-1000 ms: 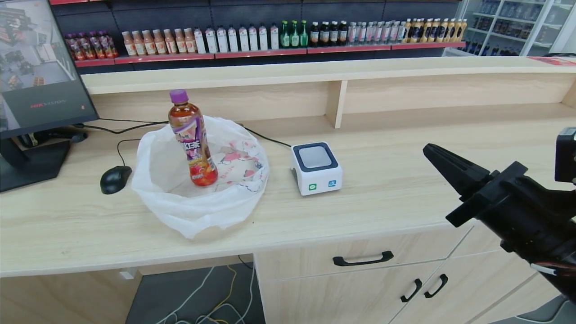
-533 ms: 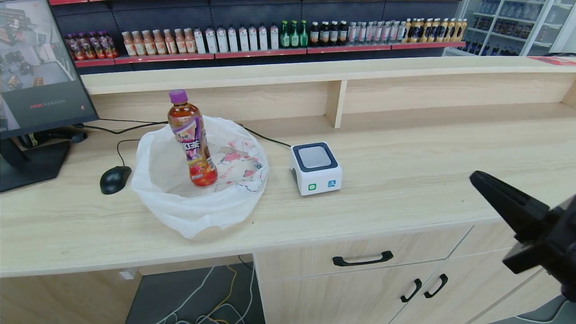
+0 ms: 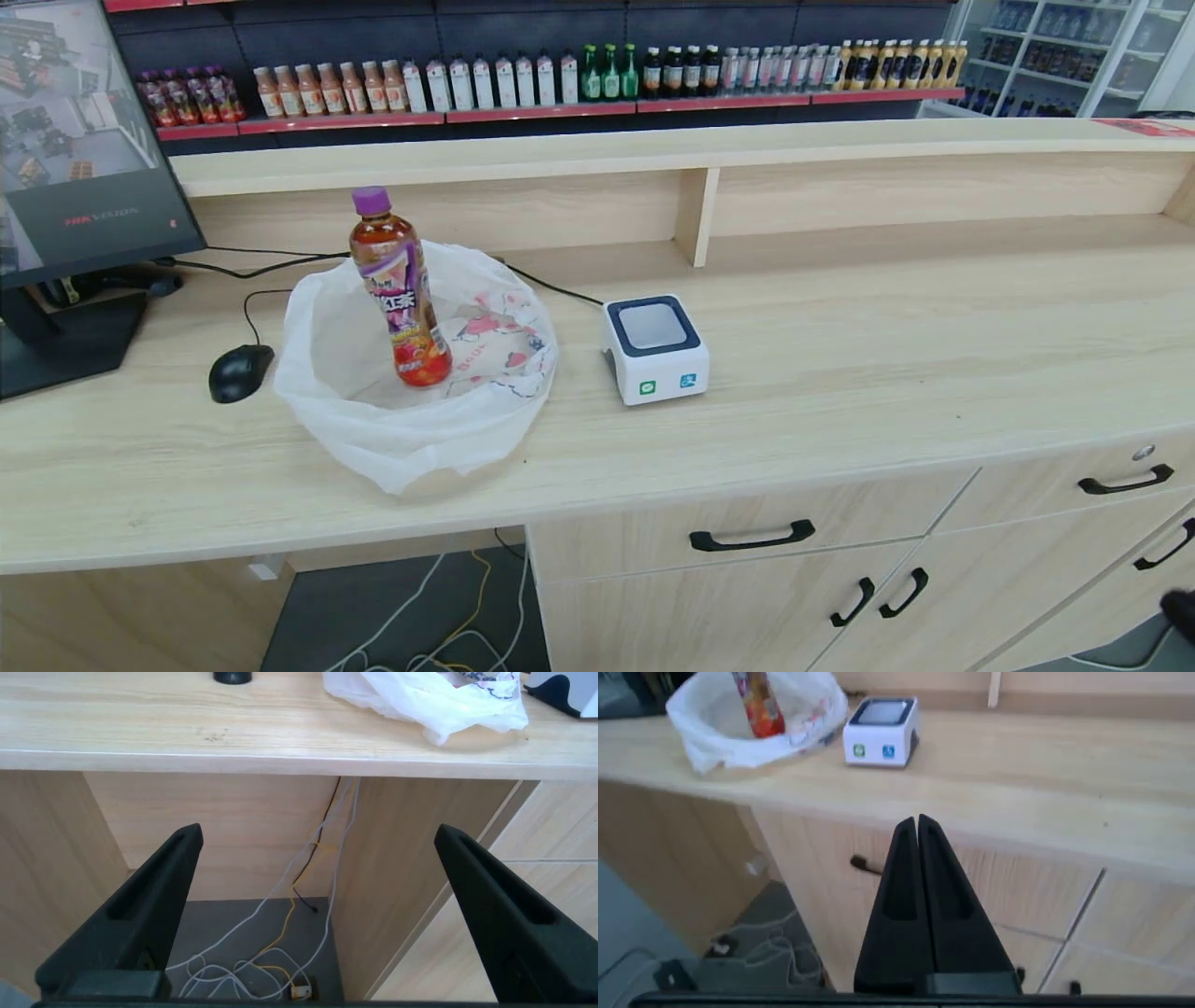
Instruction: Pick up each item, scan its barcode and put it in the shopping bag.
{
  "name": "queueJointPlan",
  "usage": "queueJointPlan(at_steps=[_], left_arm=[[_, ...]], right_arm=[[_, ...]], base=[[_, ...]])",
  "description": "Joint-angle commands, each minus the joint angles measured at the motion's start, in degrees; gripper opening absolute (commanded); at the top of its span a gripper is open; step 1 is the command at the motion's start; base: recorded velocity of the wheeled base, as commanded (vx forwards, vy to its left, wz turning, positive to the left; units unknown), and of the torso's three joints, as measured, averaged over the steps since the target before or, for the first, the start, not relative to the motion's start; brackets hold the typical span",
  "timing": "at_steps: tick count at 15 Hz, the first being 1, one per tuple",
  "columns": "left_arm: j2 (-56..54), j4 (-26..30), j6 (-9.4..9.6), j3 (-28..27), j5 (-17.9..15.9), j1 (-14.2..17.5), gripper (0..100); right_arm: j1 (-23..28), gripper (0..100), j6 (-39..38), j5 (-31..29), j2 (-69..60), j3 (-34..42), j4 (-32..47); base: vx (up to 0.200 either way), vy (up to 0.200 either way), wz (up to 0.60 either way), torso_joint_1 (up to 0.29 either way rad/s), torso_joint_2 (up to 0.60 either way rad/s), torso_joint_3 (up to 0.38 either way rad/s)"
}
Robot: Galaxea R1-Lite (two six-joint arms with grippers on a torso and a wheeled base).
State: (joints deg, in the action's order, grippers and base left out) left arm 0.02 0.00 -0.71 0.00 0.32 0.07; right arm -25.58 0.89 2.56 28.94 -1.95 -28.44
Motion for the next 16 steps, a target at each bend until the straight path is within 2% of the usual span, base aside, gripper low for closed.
queueJointPlan(at_steps=[1,3,6,10,11,12,16], left_arm=[[-0.02,0.00,-0.08,0.00,0.03,0.01,100],[-0.02,0.00,0.00,0.00,0.03,0.01,100],[-0.02,0.00,0.00,0.00,0.03,0.01,100],[-0.02,0.00,0.00,0.00,0.03,0.01,100],[-0.02,0.00,0.00,0.00,0.03,0.01,100],[-0.02,0.00,0.00,0.00,0.03,0.01,100],[-0.02,0.00,0.00,0.00,0.03,0.01,100]], right_arm=[[-0.26,0,3.50,3.68,-28.94,-4.11,32.22],[0.00,0,3.77,3.68,-28.94,0.19,29.58],[2.55,0,4.12,2.89,-28.41,0.28,29.14],[14.24,0,4.12,0.96,-21.65,0.28,29.06],[20.48,0,4.74,1.22,-18.83,0.28,29.06],[23.03,0,4.47,1.40,-18.31,0.28,29.06],[25.40,0,2.19,1.48,-28.94,0.37,28.79]], base=[[0.000,0.000,0.00,0.000,0.00,0.000],[0.000,0.000,0.00,0.000,0.00,0.000],[0.000,0.000,0.00,0.000,0.00,0.000],[0.000,0.000,0.00,0.000,0.00,0.000],[0.000,0.000,0.00,0.000,0.00,0.000],[0.000,0.000,0.00,0.000,0.00,0.000],[0.000,0.000,0.00,0.000,0.00,0.000]])
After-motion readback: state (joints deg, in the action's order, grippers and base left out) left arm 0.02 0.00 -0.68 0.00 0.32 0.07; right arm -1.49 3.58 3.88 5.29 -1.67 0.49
